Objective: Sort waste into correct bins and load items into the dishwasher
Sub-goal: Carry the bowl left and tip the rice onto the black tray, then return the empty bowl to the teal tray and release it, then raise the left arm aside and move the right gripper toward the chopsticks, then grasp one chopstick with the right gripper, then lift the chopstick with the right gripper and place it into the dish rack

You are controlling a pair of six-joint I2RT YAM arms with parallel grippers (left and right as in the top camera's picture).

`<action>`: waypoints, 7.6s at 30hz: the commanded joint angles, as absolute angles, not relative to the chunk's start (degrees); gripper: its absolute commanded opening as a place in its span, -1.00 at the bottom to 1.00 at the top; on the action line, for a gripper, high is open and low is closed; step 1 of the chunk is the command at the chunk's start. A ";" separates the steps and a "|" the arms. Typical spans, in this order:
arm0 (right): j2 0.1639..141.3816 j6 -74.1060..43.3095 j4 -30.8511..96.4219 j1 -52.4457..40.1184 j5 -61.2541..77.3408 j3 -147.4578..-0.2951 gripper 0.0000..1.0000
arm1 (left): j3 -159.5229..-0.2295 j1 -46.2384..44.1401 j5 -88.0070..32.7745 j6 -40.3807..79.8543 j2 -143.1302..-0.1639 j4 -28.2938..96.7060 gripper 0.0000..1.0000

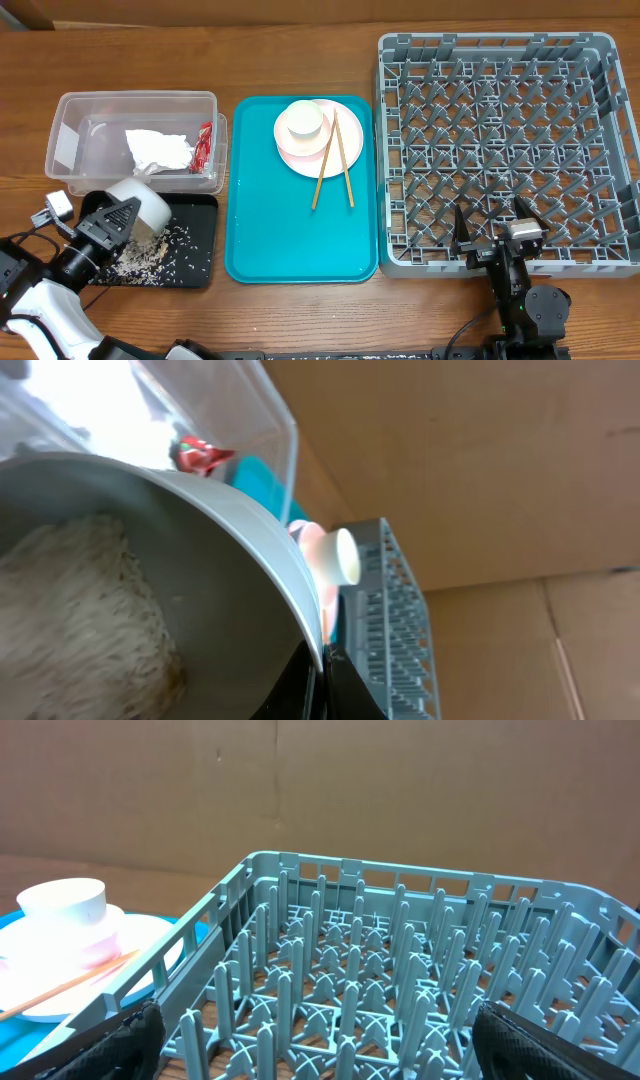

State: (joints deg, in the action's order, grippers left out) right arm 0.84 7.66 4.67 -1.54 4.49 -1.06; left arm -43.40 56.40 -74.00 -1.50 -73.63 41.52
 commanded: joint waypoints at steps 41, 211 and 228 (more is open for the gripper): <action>0.23 7.55 4.38 -1.65 4.62 -0.45 1.00 | -43.11 57.41 -87.57 13.43 -74.70 35.79 -0.92; 114.10 -19.07 37.30 -39.18 -12.40 -74.94 -0.49 | -75.79 2.24 -10.09 32.32 -83.57 45.19 1.00; 108.33 -19.59 41.65 -39.13 -13.10 -79.31 -0.92 | -75.79 2.24 -10.09 32.32 -83.57 45.19 1.00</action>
